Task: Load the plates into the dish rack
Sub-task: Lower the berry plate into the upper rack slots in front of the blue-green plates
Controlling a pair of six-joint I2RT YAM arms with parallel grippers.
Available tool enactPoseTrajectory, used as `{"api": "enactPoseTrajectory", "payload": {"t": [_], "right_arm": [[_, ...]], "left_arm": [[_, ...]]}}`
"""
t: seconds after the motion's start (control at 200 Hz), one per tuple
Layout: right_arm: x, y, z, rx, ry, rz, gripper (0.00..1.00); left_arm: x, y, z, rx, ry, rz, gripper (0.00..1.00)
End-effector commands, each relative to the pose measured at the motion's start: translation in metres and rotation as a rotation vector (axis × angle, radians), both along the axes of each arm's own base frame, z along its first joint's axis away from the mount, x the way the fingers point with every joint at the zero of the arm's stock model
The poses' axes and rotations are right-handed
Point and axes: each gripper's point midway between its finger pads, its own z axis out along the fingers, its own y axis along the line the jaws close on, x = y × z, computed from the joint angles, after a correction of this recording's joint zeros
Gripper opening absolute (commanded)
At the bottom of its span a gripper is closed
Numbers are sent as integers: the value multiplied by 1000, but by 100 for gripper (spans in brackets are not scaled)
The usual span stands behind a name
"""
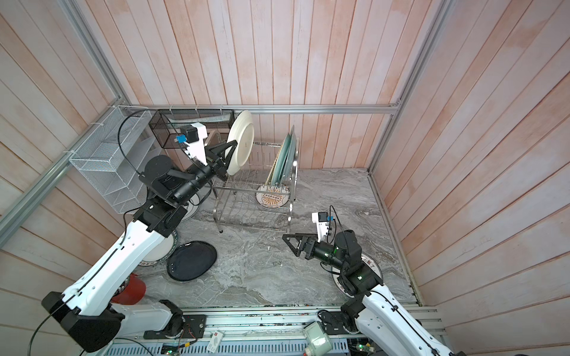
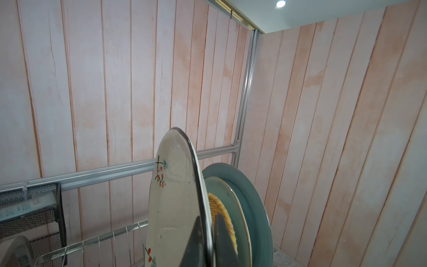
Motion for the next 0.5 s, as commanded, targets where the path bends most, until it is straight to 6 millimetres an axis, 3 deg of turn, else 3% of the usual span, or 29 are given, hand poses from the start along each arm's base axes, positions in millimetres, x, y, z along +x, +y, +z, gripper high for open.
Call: {"api": "enactPoseTrajectory", "payload": {"t": [0.0,0.225,0.495], "right_arm": [[-1,3,-5,14,2,18,98],[3,5,-15,5,37,16,98],[9,10,-22,2,80,21,98]], "left_arm": [[-28,0,67,-140,-174,-135,0],[1,-12,47,-157,-103,-138,0],[14,-8,37,-190,-65,-93,0]]}}
